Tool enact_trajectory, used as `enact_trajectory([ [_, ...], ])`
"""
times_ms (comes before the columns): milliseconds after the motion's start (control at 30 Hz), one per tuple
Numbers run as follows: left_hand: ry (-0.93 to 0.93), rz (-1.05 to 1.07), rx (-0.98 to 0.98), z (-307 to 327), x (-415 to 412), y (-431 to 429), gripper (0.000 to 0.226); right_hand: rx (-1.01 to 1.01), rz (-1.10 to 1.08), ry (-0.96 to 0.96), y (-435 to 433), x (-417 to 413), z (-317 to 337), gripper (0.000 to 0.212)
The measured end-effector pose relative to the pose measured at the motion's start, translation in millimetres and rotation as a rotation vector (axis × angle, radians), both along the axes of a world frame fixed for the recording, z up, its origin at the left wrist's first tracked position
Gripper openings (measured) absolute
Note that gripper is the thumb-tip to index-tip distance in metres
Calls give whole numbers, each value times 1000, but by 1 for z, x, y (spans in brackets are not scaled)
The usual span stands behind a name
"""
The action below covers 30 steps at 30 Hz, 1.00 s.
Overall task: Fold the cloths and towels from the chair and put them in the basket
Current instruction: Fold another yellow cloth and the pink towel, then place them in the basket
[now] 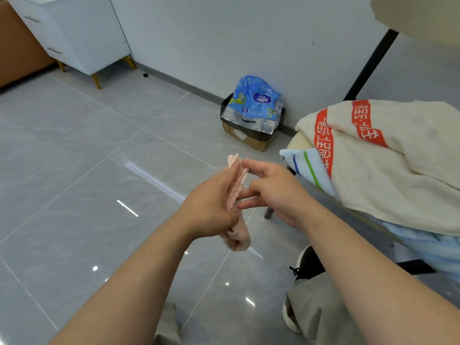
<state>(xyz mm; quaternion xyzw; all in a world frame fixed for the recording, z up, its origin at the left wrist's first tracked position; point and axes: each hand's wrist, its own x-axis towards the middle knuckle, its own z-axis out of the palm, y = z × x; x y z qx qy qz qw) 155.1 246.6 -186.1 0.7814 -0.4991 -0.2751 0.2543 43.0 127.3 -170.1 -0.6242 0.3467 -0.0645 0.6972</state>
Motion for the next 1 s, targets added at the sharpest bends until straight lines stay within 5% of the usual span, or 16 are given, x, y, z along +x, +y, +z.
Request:
enact_trajectory([
  [200,-71,-70,92,3,-2,3,111,-993,210,317,-10,-10,-19,55],
  [400,-101,-164,188,-1,-5,3,111,-1042,119,325,-26,-11,-27,16],
  [567,-27,-182,150,3,-3,2,104,-937,227,236,-31,-15,-28,58],
  [667,4,-197,141,2,-2,3,102,-866,300,181,-31,-15,-27,61],
  [833,54,-165,82,5,3,6,97,-894,279,222,-32,-13,-29,26],
  [1000,-170,-39,-19,-3,21,10,54,-875,161,331,-42,-17,-27,9],
])
